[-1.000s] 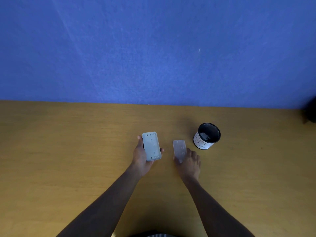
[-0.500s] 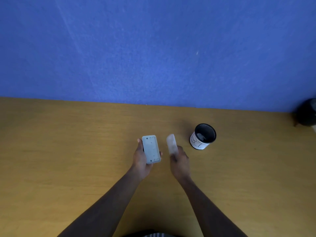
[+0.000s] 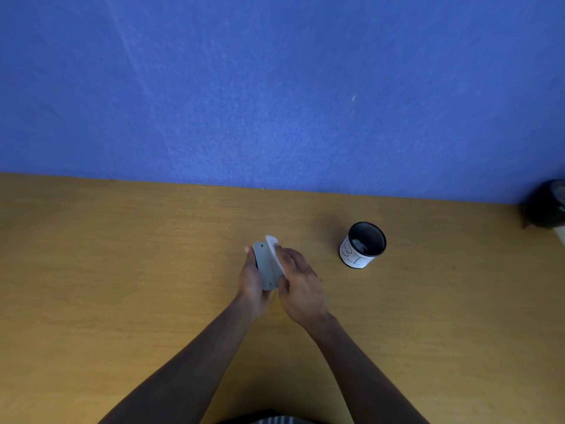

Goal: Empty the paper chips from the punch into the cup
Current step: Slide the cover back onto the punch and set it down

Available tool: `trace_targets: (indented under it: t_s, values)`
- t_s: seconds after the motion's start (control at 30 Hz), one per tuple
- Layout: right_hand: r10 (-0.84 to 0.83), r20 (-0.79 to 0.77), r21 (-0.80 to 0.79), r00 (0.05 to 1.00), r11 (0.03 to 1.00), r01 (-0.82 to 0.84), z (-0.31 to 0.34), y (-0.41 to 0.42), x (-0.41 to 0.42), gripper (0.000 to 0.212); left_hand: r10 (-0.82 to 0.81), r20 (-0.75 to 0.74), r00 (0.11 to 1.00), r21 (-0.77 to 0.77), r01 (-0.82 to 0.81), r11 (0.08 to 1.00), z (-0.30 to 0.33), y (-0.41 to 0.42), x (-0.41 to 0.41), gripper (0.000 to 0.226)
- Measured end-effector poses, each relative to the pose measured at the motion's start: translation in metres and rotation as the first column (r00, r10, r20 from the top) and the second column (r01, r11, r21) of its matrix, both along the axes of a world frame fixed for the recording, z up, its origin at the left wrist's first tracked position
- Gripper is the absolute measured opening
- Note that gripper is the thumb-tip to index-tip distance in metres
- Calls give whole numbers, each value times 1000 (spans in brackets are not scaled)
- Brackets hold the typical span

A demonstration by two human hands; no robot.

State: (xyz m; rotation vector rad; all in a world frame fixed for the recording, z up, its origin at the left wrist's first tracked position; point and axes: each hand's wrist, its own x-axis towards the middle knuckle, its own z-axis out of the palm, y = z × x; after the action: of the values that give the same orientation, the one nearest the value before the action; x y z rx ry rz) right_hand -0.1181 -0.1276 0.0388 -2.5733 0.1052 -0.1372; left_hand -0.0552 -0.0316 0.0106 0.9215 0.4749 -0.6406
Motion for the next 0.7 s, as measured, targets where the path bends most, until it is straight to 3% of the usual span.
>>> trace_targets:
  t_s: [0.2, 0.7]
  values:
    - [47, -105, -70, 993, 996, -55, 5, 8, -2, 65, -33, -25, 999, -22, 32, 999, 0, 1, 1, 71]
    - [126, -112, -43, 986, 990, -132, 0, 11, -3, 70, -129, -14, 992, -64, 128, 990, 4, 5, 6, 66]
